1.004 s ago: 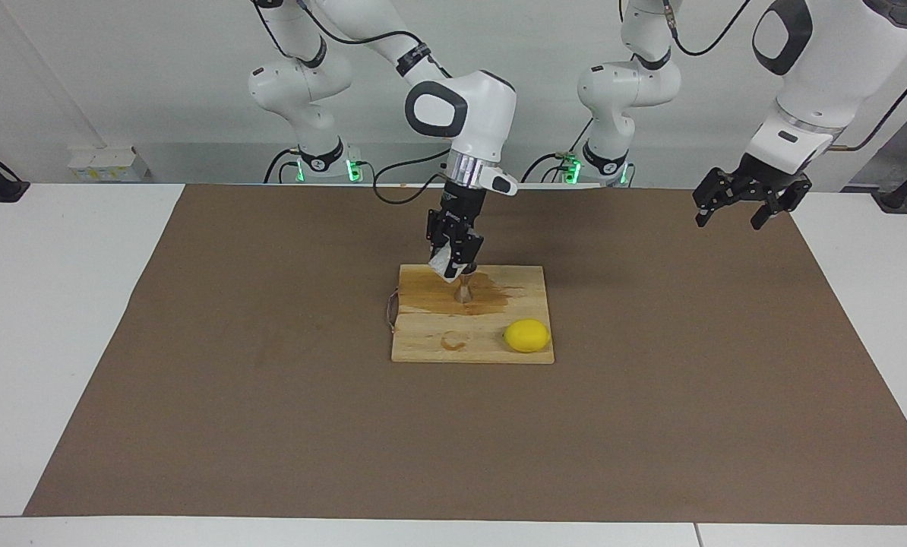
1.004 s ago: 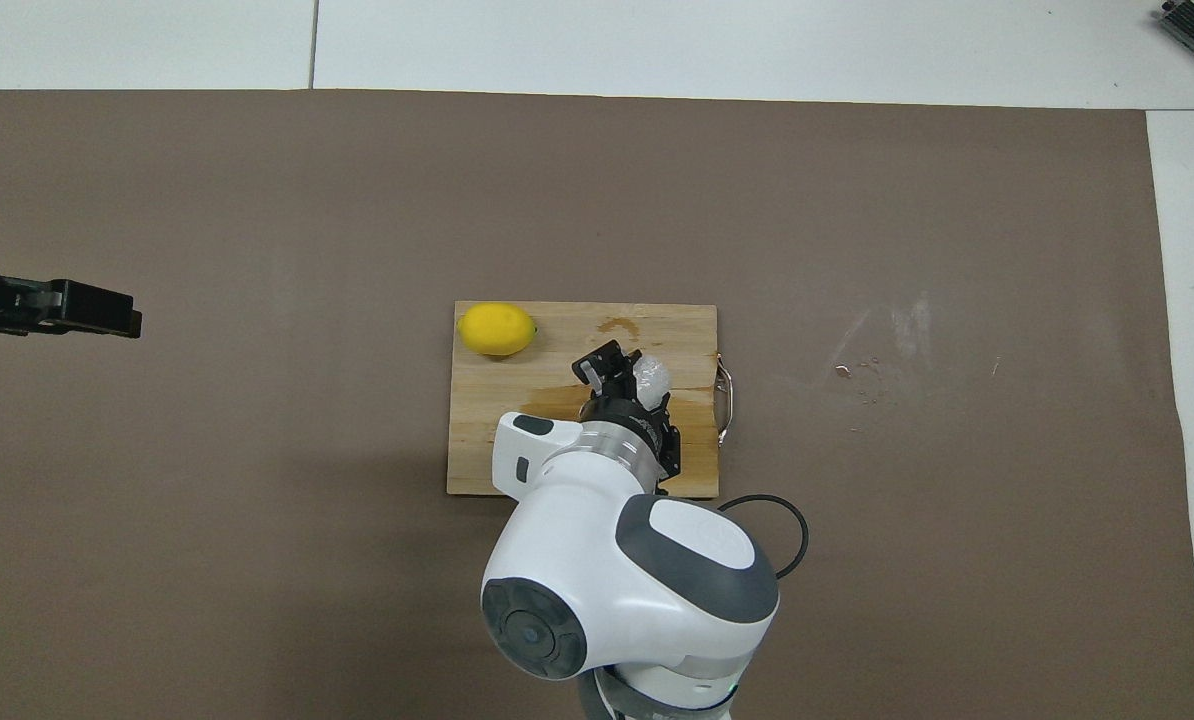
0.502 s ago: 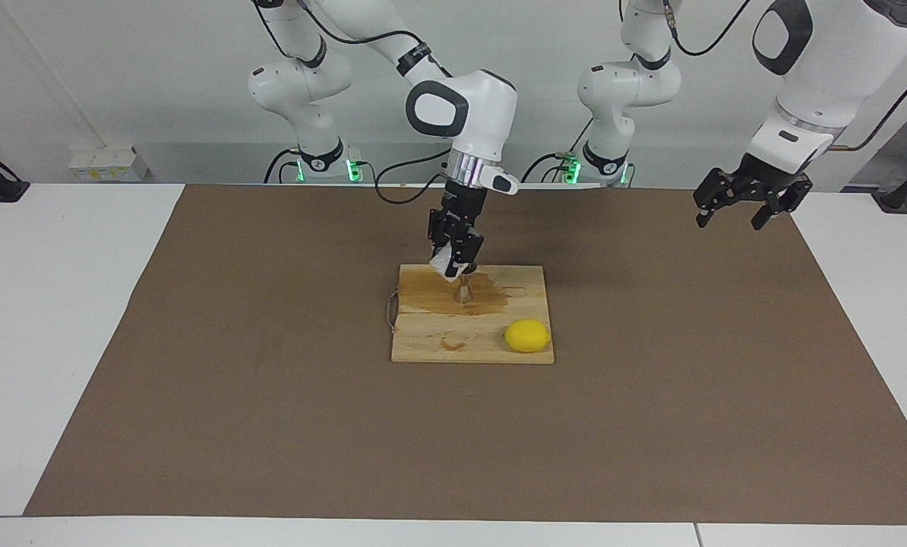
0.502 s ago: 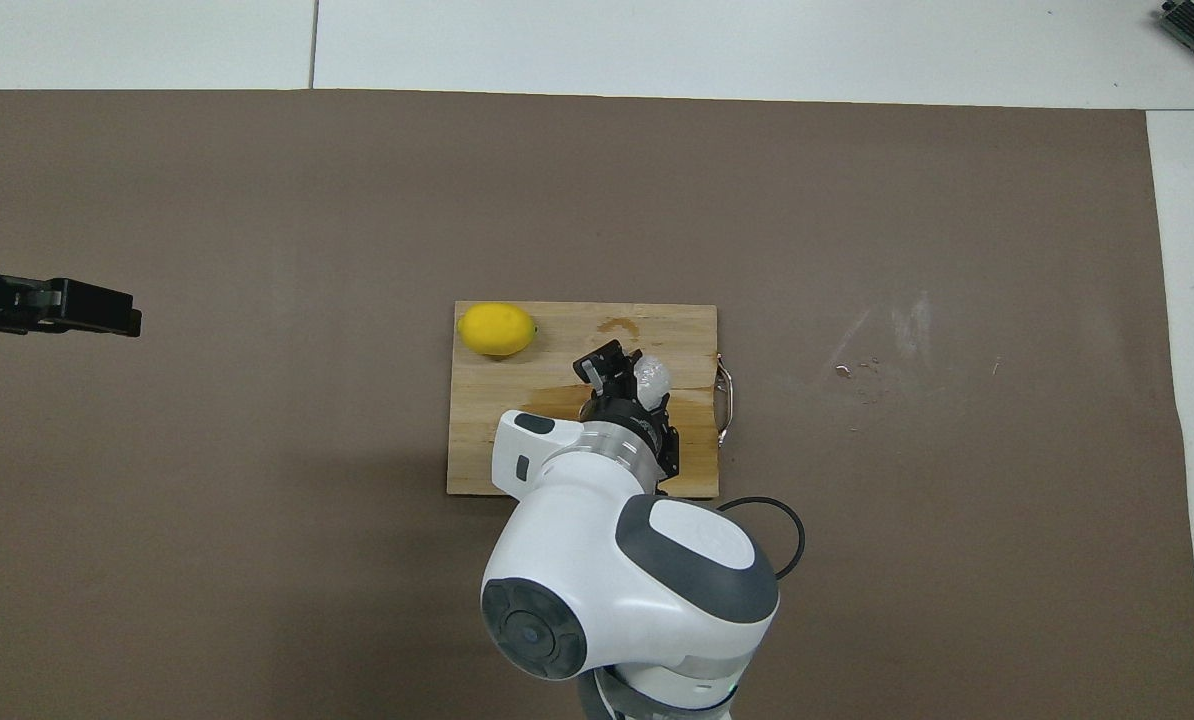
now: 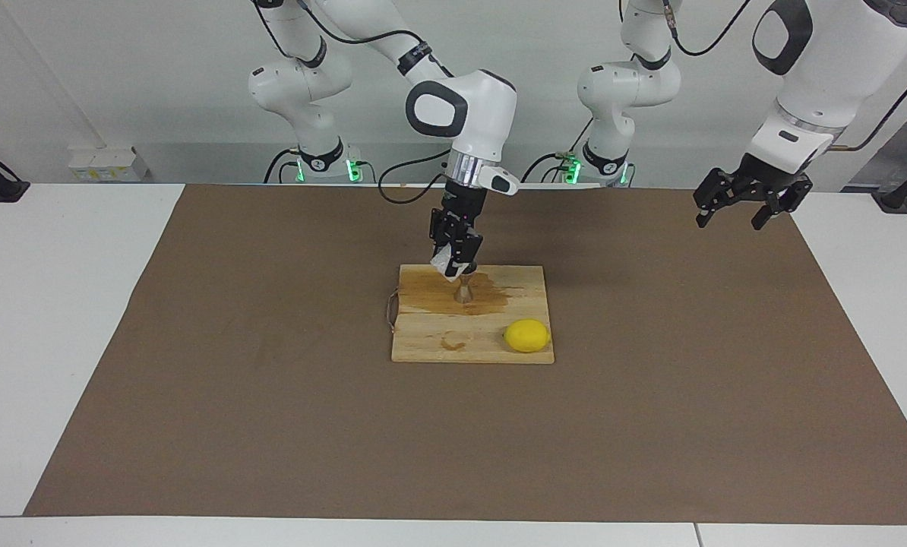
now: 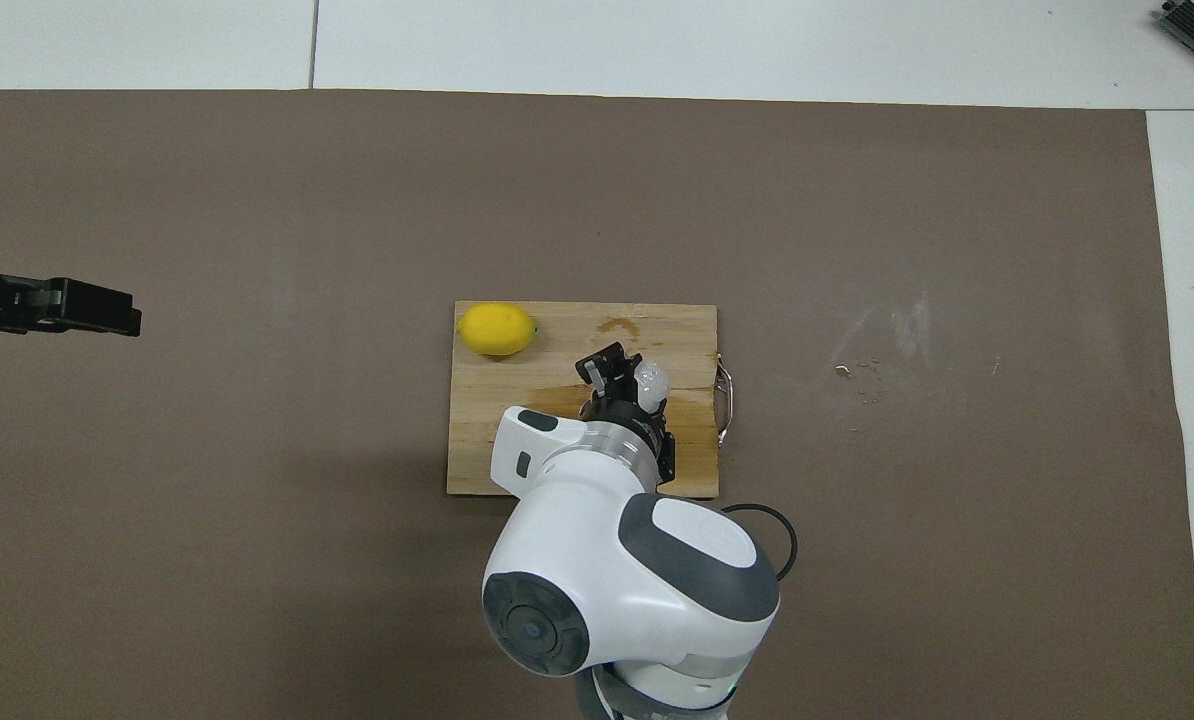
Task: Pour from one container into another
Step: 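Hold the clear cup tilted over the metal cup with the right gripper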
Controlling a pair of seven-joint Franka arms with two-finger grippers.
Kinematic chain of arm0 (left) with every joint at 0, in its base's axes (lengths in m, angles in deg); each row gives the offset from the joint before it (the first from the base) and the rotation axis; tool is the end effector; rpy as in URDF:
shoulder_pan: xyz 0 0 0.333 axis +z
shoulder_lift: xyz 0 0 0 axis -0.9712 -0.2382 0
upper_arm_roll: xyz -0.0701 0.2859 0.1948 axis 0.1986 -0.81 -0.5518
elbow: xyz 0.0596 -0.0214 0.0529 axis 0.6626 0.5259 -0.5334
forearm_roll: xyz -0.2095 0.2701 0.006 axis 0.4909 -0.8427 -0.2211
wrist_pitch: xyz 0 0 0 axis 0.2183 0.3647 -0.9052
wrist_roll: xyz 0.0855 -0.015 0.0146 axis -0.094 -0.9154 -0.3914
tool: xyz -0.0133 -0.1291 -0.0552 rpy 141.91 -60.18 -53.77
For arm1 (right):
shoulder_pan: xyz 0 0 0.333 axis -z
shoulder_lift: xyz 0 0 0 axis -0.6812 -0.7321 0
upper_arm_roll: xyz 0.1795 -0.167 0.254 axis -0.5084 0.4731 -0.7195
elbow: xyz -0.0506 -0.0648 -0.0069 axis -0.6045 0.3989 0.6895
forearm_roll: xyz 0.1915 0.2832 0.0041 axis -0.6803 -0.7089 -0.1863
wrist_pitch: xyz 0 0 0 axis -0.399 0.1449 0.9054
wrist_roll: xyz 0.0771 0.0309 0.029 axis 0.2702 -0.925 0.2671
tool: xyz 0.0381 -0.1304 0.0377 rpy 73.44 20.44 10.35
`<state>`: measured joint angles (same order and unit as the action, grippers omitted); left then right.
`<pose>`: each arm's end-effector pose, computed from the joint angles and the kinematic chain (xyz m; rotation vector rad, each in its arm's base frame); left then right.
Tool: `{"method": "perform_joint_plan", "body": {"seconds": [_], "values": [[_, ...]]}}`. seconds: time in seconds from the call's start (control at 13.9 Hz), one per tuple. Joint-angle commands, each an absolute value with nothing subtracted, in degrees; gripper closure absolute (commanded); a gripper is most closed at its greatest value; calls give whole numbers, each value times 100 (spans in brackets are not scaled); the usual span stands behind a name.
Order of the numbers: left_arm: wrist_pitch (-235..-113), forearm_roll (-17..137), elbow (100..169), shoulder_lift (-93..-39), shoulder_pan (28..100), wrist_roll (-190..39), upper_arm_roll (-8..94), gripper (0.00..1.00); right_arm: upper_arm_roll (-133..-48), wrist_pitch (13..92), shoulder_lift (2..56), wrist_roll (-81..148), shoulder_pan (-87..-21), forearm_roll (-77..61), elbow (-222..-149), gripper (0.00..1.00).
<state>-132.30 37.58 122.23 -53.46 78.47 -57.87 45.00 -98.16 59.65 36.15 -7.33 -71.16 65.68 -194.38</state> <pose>0.4942 -0.0330 0.6150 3.0970 -0.1368 0.0794 0.4454 0.3495 0.4560 1.3570 2.1494 0.0672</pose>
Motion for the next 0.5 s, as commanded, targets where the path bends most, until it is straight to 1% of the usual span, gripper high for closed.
{"method": "perform_joint_plan", "body": {"seconds": [0.0,0.43], "values": [[-13320,3754,12304,-5273,7824,-5726,4468,0,-9850,6013,3748,-654,-7045,6320,-19516,100],[-13311,3754,12313,-5273,7824,-5726,4468,0,-9842,5978,3775,-715,-6931,5688,-19463,100]]}}
